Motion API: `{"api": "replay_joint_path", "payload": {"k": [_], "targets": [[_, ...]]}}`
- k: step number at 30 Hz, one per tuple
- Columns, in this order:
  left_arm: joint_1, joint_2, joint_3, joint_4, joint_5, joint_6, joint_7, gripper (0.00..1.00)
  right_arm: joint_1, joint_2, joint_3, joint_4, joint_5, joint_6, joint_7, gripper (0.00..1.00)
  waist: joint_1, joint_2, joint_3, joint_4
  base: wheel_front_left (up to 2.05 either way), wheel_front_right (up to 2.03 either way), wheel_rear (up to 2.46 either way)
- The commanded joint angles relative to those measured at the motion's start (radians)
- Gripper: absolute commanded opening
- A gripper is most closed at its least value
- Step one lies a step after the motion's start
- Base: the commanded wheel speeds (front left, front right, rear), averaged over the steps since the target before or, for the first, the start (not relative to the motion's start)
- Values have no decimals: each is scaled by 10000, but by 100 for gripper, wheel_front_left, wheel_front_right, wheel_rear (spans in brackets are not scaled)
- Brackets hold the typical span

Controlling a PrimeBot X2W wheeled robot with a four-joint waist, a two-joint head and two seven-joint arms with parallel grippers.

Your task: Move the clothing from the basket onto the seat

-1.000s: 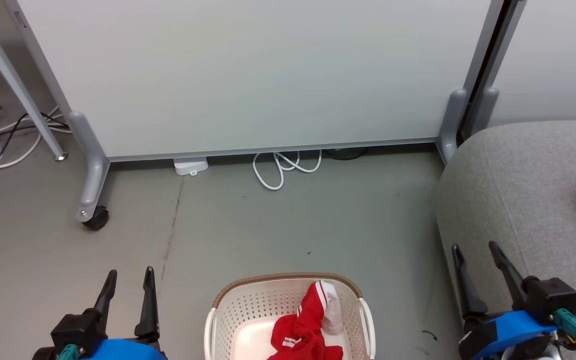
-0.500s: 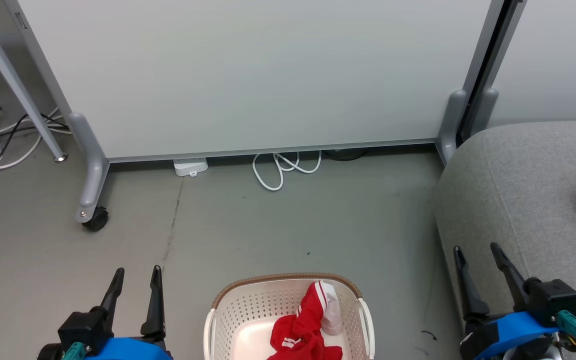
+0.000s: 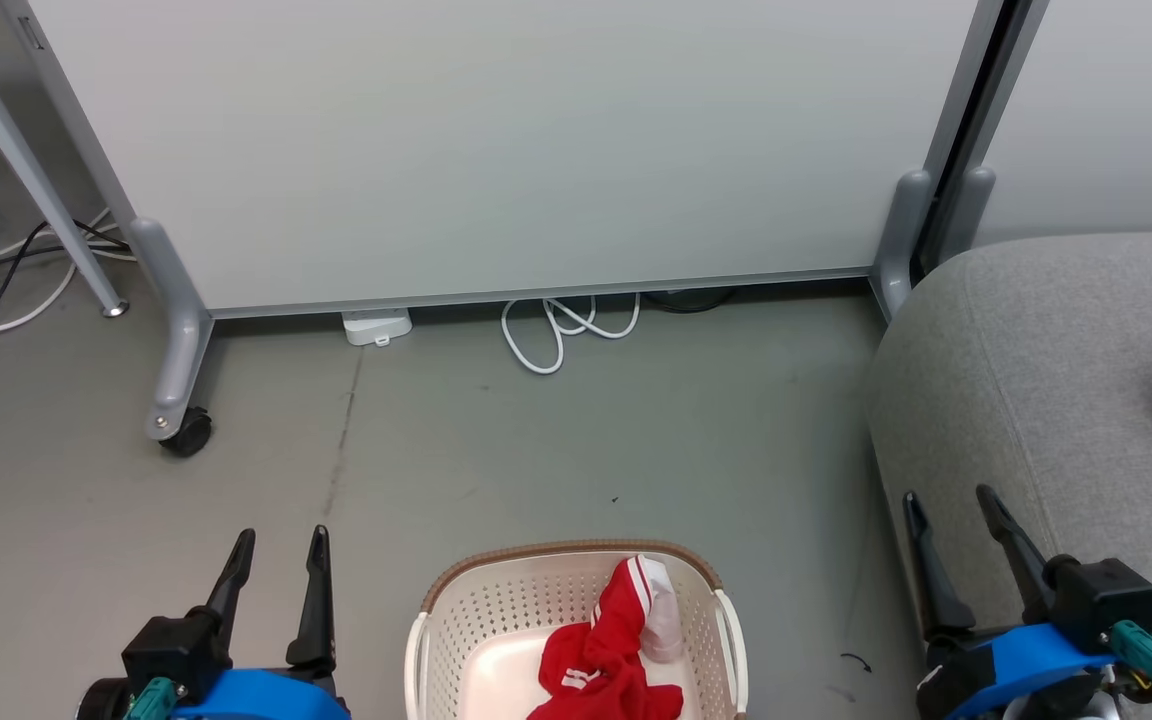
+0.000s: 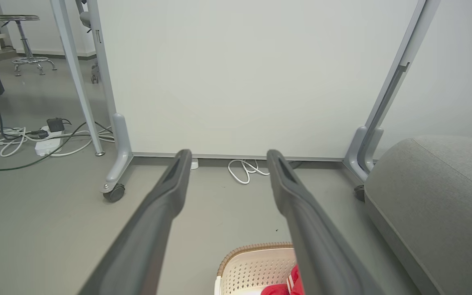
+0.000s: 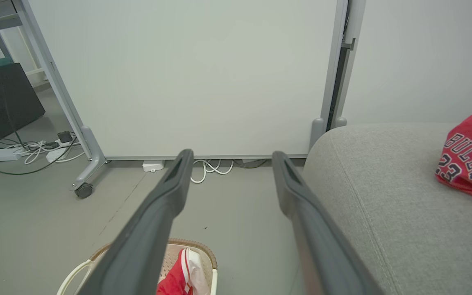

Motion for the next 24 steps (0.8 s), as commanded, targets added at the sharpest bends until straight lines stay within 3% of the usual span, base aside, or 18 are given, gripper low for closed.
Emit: {"api": "replay_joint_path", "payload": {"k": [1, 11, 24], "targets": [[-120, 51, 5, -14, -15, -19, -30, 100, 9, 1, 3, -32, 21, 5, -53, 100, 0, -1, 16, -5, 0, 0, 0], [-630, -158, -638, 265, 217, -19, -30, 100, -430, 2, 302, -311, -61, 5, 12, 100, 0, -1, 727, -452, 0, 0, 0], [-2729, -345, -2759, 2318, -198, -17, -29, 100, -1475, 2, 873, -939, -210, 5, 150, 100, 0, -1, 3199, -1620, 0, 0, 0]]}}
